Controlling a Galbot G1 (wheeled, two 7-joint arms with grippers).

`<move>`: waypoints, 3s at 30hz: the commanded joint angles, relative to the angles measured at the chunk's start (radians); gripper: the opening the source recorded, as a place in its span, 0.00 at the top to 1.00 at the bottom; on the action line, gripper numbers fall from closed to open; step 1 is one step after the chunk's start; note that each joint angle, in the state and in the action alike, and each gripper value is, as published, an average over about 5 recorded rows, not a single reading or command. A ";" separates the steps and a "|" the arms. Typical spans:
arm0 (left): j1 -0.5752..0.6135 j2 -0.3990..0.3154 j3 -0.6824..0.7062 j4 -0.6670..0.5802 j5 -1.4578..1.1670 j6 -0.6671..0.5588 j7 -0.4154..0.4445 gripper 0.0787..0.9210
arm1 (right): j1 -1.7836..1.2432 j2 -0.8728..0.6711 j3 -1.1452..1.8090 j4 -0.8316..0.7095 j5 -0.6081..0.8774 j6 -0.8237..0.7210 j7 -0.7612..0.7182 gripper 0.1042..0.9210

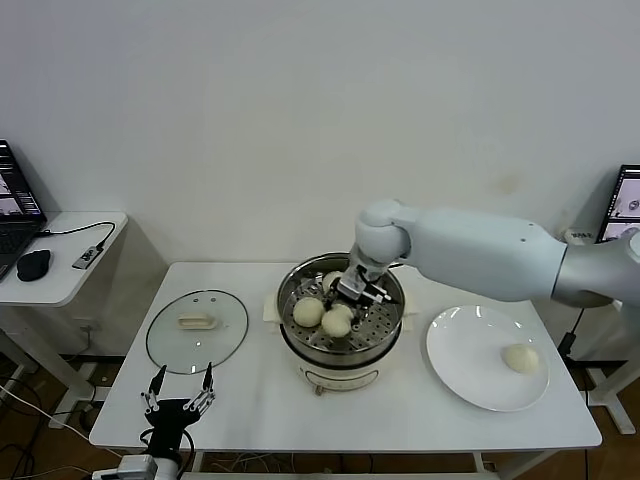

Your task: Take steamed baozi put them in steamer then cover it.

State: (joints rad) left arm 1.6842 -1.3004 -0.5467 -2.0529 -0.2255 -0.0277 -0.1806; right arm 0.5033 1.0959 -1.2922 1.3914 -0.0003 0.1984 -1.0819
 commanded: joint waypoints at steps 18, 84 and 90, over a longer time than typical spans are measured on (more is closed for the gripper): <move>-0.004 -0.001 0.003 0.010 0.003 -0.005 -0.001 0.12 | -0.010 -0.008 0.008 0.000 -0.047 0.130 0.013 0.19; -0.031 0.051 0.030 0.042 0.004 -0.002 0.005 0.12 | -0.737 -0.599 0.765 -0.150 -0.267 -0.318 -0.006 0.12; -0.032 0.049 0.035 0.040 0.005 0.000 0.006 0.12 | -0.746 -0.572 0.783 -0.197 -0.284 -0.315 -0.002 0.12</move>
State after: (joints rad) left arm 1.6526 -1.2528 -0.5122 -2.0121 -0.2209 -0.0287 -0.1754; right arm -0.1834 0.4944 -0.5669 1.2657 -0.2452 -0.1281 -1.0863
